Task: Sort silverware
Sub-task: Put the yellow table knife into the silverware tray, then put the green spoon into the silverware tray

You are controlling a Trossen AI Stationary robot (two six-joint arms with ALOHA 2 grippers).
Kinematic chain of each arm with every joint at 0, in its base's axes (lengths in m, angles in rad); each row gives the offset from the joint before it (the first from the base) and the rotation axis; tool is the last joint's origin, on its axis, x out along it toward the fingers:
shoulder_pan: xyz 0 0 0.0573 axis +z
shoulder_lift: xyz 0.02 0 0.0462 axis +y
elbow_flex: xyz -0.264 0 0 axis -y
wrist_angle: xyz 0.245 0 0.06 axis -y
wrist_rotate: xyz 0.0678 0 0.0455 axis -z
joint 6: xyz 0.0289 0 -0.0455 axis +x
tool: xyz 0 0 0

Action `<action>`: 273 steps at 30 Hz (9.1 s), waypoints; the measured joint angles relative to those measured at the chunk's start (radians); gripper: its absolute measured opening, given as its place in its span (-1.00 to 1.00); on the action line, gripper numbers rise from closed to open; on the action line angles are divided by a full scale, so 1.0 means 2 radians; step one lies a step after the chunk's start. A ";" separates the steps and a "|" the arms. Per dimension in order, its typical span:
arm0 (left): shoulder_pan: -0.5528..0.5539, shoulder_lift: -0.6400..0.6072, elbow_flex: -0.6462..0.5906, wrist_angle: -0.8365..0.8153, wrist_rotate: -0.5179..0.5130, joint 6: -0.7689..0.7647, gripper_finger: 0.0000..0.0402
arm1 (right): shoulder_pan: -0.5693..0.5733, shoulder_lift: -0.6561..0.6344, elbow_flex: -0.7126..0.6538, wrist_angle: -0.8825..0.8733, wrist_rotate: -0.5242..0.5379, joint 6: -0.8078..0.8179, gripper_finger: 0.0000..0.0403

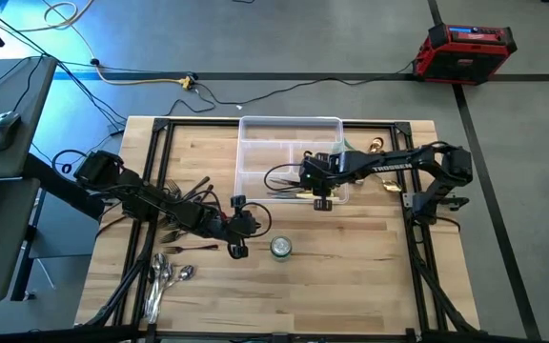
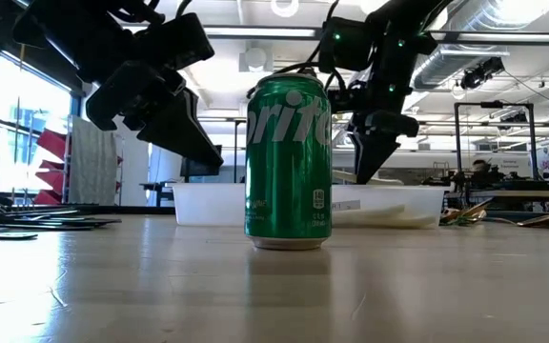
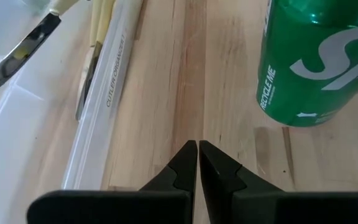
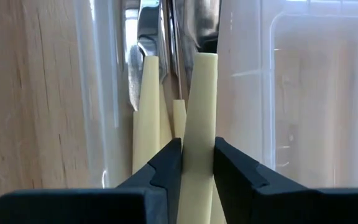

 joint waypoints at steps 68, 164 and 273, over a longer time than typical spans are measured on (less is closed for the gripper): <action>0.000 -0.001 0.000 -0.020 0.001 -0.020 -1.00 | -0.099 -0.209 -0.124 -0.292 -0.043 0.205 -0.10; 0.053 0.000 0.000 0.000 -0.035 0.038 -1.00 | -0.251 0.327 0.479 -0.253 -0.025 -0.243 -1.00; 0.052 -0.113 0.001 0.031 -0.039 0.024 -1.00 | -0.389 -0.006 -0.029 -0.172 -0.131 -0.075 -0.79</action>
